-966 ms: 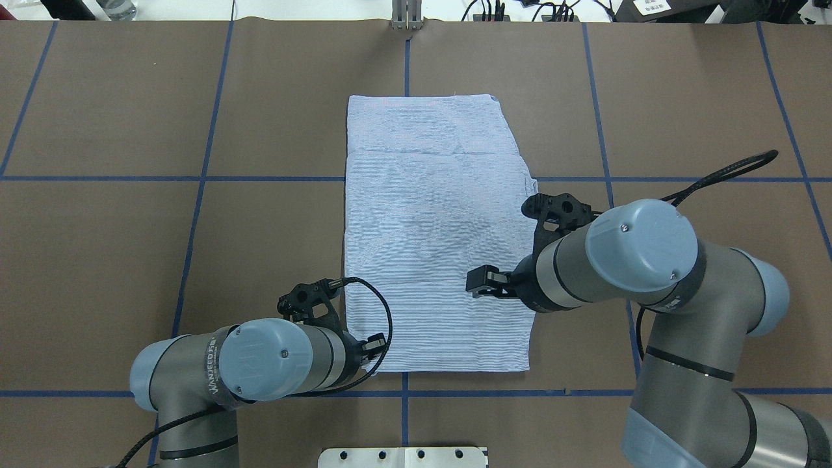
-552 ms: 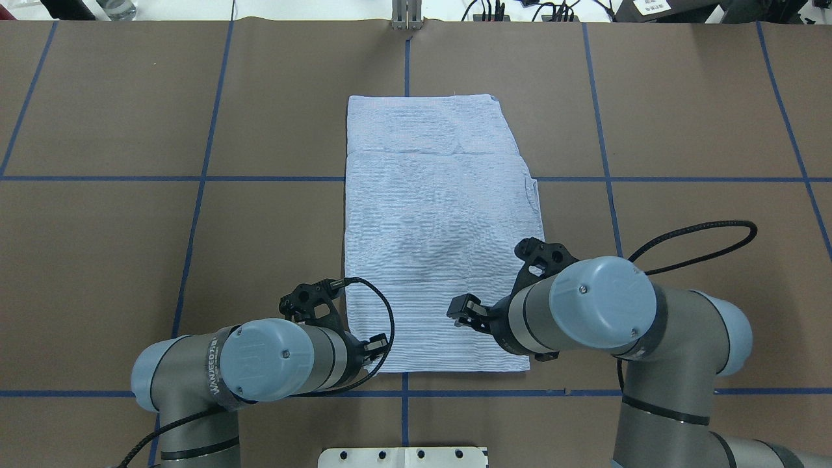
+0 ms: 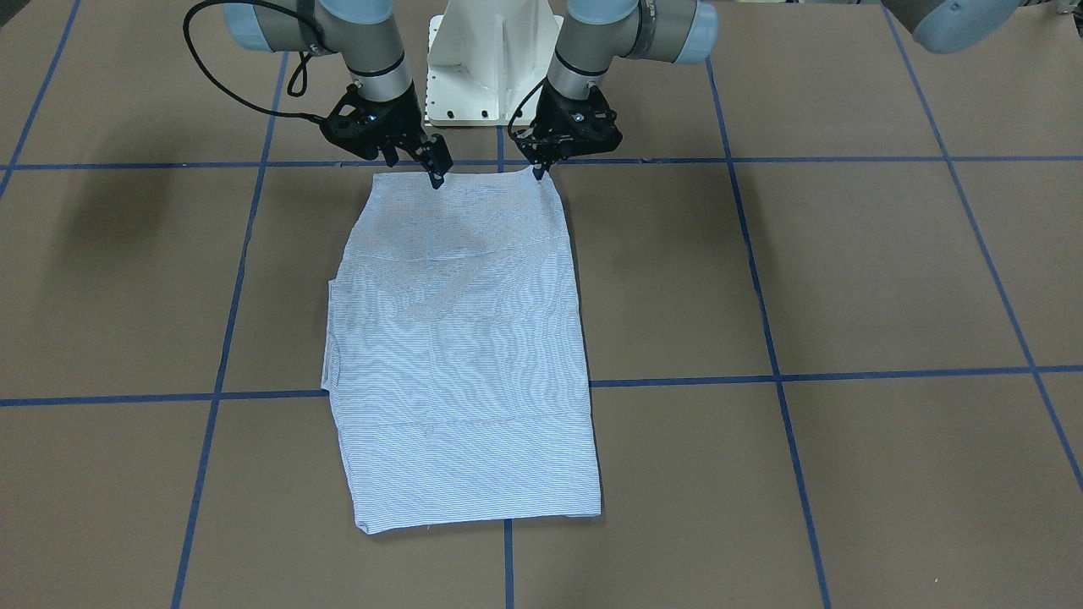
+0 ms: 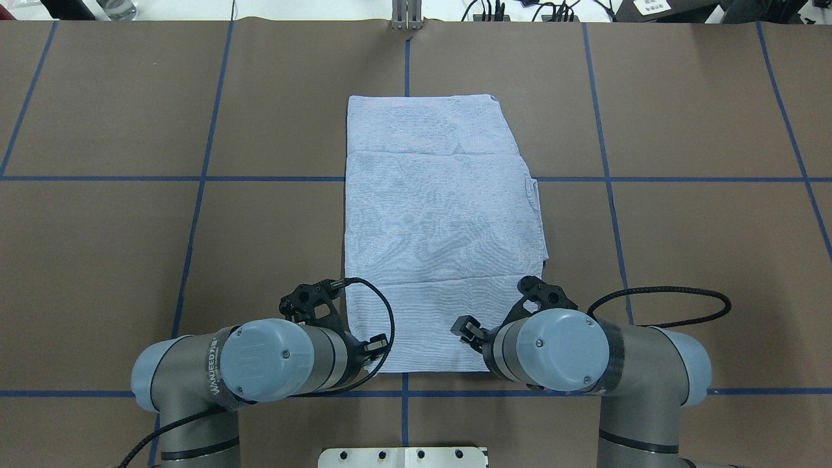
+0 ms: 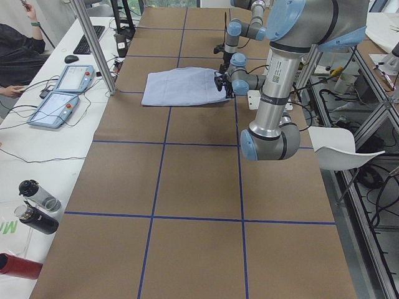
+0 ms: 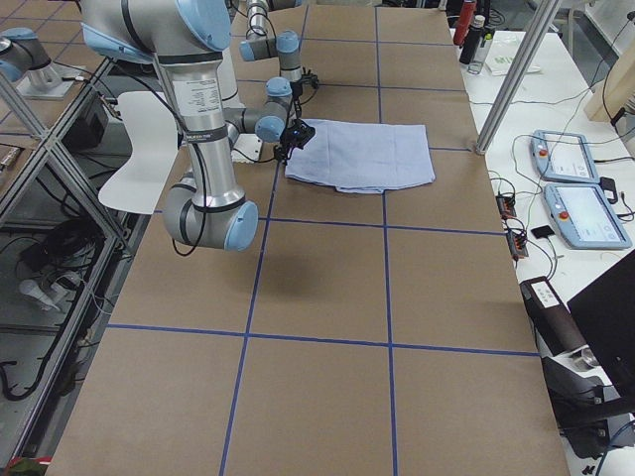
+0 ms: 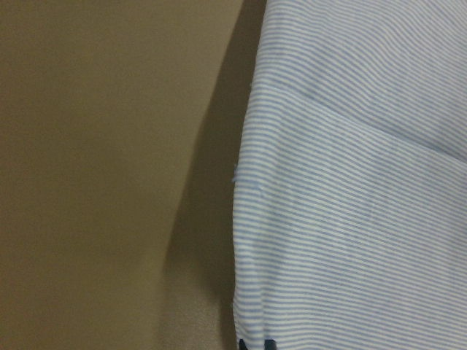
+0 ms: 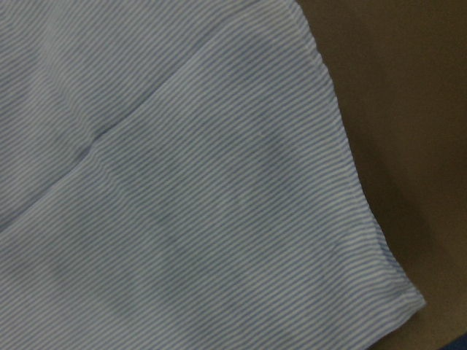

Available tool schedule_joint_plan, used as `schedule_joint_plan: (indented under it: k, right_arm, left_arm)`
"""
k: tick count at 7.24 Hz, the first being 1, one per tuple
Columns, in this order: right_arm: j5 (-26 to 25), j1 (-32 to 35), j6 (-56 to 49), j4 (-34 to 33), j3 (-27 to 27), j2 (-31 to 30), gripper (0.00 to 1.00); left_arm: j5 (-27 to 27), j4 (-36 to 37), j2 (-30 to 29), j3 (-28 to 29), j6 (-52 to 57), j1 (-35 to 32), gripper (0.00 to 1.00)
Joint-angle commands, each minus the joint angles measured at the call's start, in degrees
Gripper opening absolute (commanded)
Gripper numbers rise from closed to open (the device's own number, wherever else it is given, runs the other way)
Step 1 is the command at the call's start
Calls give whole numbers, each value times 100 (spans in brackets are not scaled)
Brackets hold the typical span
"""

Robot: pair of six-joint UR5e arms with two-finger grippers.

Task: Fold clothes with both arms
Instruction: 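Move the right gripper down to the other near corner of the shirt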

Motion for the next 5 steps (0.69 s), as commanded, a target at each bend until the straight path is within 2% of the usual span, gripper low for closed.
schedule_joint_plan:
  k: [1,5]
  right_arm:
    - [-1,-61,7,-103,-71,-45,100]
    - [-10,-237,7,-490,-80,-1,100]
  left_arm:
    - [0,0,-16,0,0,14,0]
    - [0,-9,2,0,0,14,0]
